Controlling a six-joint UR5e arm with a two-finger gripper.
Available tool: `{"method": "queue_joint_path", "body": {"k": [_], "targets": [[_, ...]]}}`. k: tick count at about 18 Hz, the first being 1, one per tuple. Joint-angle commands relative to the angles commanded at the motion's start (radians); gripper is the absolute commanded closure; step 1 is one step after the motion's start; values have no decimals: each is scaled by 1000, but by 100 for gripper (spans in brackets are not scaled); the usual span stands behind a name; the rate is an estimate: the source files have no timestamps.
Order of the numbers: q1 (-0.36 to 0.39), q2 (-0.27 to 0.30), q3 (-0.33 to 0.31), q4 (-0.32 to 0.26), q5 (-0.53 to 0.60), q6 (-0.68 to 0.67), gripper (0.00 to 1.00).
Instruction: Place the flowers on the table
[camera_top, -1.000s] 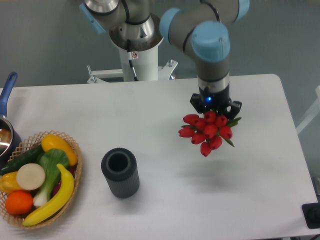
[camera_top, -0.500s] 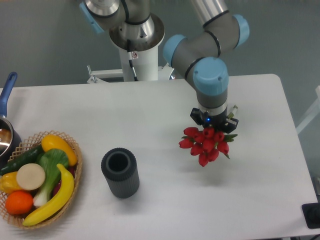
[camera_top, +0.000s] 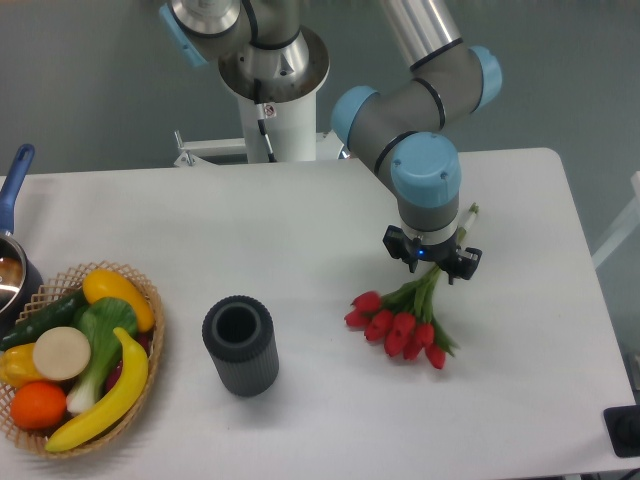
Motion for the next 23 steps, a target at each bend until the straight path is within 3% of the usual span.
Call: {"method": "queue_joint_path", "body": {"k": [5,8,12,17,23], "targets": [[41,11,61,-2,-21,11,0],[107,37,78,-9,-142,76,0],[182,78,62,-12,-265,240,0],[235,109,31,-15,-293,448,0],[281,114,-1,-14,-296,497,0]]}}
